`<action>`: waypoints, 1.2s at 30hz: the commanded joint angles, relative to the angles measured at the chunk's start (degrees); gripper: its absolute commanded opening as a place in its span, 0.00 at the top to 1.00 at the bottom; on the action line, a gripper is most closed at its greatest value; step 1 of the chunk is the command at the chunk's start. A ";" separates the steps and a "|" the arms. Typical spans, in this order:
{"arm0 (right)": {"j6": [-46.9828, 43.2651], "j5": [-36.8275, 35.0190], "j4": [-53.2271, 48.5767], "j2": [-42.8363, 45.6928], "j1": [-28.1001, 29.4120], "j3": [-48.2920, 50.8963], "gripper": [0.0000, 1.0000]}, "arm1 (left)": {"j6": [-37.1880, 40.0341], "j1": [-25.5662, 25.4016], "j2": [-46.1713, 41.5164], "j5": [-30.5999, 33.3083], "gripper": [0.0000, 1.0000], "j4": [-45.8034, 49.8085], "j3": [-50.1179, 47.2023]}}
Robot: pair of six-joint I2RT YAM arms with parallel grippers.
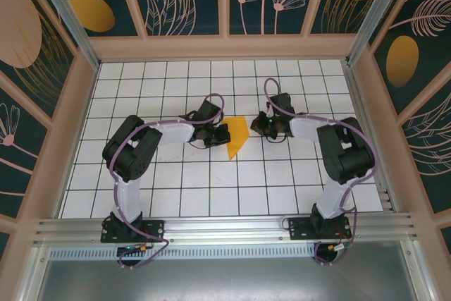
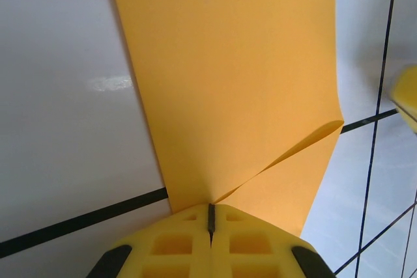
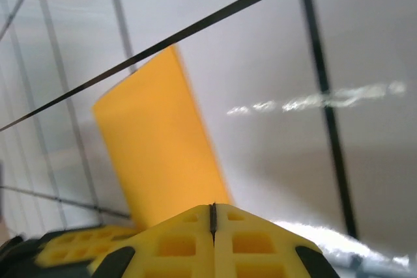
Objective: Fold a paper plane with a square sheet of paper (pick it up from the middle)
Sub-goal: Third fold the triangle at the center of the table.
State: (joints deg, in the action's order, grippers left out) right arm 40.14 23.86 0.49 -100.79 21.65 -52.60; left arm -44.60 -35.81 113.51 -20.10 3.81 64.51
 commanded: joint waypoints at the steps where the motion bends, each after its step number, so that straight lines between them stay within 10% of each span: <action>1: 3.46 1.27 2.99 6.37 3.57 5.06 1.00 | 0.25 1.02 3.84 9.47 1.00 6.60 -3.56; 11: 14.50 1.68 12.17 10.70 15.72 15.18 1.00 | -0.69 1.06 3.63 9.29 1.00 4.23 -5.08; 36: 10.42 2.43 13.18 6.48 16.39 13.51 1.00 | -1.16 1.02 3.05 9.62 1.00 3.92 -5.88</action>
State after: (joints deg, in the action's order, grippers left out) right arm 52.36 25.58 11.64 -95.00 37.67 -38.61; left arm -45.43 -35.81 112.77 -20.08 -0.05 62.02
